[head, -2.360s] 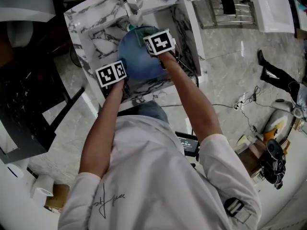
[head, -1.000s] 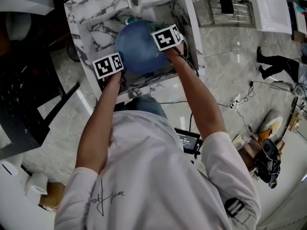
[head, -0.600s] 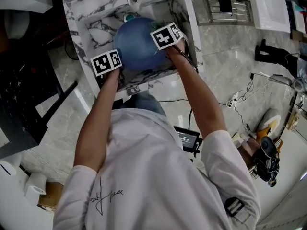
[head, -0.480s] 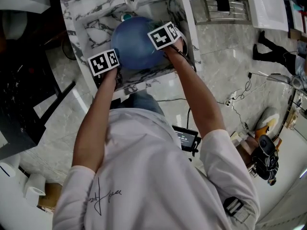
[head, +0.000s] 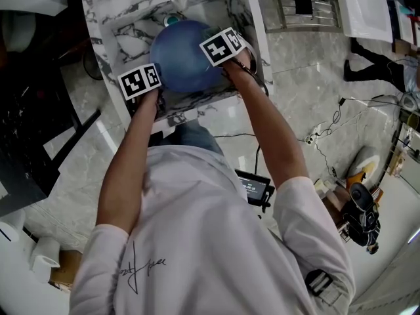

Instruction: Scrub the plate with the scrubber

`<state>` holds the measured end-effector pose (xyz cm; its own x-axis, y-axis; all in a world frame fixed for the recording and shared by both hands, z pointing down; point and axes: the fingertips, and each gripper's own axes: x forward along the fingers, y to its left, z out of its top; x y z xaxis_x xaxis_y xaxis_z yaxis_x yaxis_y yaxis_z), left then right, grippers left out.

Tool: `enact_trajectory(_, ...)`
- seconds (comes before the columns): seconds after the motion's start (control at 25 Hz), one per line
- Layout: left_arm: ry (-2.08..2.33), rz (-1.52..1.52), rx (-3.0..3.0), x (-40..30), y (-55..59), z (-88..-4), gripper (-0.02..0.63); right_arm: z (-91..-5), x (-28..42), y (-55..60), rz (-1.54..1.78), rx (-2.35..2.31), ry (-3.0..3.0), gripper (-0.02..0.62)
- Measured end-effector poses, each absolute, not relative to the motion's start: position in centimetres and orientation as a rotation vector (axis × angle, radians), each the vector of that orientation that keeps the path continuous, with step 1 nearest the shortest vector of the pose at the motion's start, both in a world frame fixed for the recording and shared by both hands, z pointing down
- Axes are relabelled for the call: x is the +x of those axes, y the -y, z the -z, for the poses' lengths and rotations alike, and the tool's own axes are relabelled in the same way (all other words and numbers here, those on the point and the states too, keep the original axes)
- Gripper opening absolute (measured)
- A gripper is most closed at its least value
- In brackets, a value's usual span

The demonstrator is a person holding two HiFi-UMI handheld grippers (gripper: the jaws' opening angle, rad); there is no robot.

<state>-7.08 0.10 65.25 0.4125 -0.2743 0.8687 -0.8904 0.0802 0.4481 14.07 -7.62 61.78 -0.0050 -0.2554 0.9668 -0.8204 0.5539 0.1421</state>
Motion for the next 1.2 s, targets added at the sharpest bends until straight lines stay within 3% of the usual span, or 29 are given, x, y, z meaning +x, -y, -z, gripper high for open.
enact_trajectory(1.2, 1.118, -0.616, 1.434, -7.2, 0.0, -65.2, 0.08, -61.3, 14.1, 3.5, -0.727, 0.638, 1.401, 0.067)
